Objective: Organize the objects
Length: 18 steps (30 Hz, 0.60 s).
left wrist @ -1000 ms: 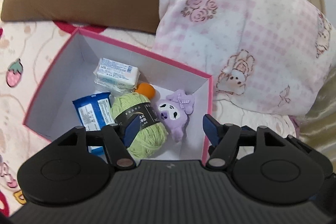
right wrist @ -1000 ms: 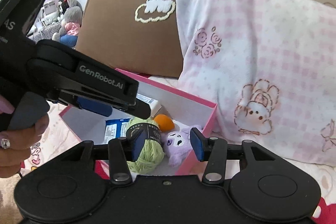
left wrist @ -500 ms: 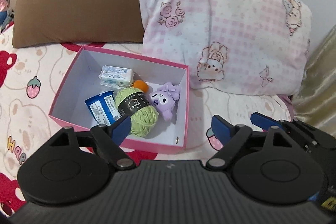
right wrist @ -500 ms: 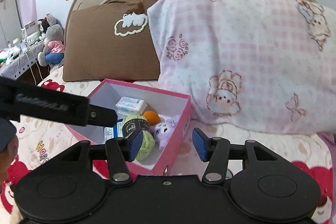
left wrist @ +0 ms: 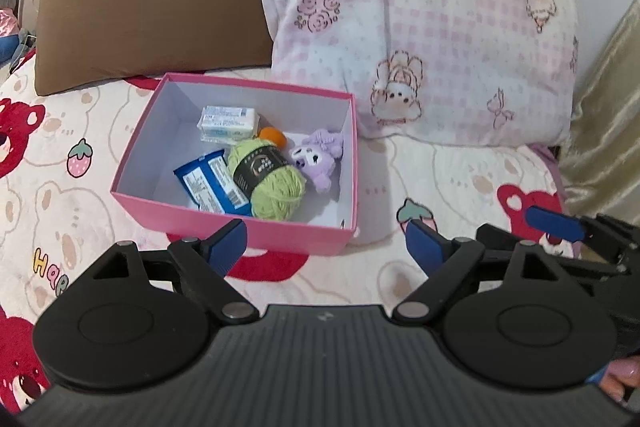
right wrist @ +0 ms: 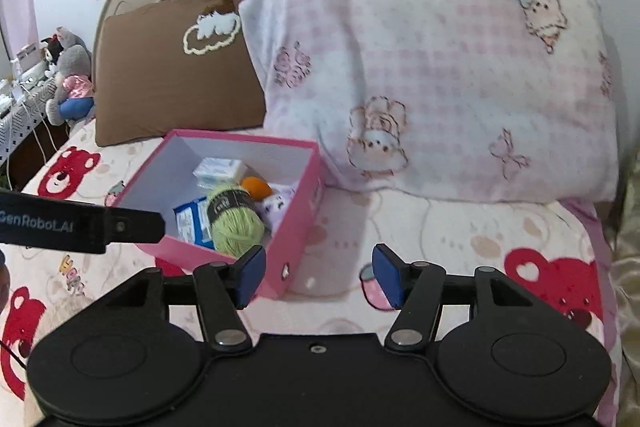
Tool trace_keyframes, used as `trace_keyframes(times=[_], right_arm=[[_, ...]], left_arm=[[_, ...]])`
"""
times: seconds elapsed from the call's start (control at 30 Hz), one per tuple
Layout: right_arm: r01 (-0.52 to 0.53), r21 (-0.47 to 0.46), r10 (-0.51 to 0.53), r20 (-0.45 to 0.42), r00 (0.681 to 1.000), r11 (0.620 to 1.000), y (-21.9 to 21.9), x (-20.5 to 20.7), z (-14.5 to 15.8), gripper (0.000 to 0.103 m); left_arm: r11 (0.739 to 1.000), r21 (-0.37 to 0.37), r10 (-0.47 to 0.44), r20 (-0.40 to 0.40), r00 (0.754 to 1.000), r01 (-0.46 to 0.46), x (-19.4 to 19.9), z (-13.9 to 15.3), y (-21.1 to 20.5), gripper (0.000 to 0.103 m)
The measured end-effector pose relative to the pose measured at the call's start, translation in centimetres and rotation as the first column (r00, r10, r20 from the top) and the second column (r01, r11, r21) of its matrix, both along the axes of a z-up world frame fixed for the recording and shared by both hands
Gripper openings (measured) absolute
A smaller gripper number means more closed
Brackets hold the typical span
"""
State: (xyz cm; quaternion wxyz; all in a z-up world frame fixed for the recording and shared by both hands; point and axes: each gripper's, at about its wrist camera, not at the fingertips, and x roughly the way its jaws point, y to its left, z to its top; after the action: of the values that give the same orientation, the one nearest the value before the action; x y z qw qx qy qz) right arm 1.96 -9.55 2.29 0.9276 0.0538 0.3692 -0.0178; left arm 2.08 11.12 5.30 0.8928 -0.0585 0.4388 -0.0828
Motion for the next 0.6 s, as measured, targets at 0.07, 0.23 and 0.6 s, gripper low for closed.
trace_keyframes(times=[0.07,0.23,0.6], right_arm=[[0.015,-0.003,-0.015,-0.004,1.0,1.0,-0.2,-0.4,-0.3,0.064],[0.039,-0.015,-0.039,-0.009,0.999,0.999,-0.1,-1.7,-0.8,0.069],[0.032,-0.008,-0.032,-0.043,0.999,0.999,0.8,-2.6,-1.7,0.074]], left_arm=[[1.0,0.019,0.003,-0.004,1.0,-0.003,-0.4,-0.6,-0.2,0.086],[0.998,0.054,0.014,-0.029,0.999,-0.013,-1.0,-2.0,-0.6,0.086],[0.995,0.099,-0.005,-0.024,1.0,0.007,-2.6,-3.5,-1.3,0.088]])
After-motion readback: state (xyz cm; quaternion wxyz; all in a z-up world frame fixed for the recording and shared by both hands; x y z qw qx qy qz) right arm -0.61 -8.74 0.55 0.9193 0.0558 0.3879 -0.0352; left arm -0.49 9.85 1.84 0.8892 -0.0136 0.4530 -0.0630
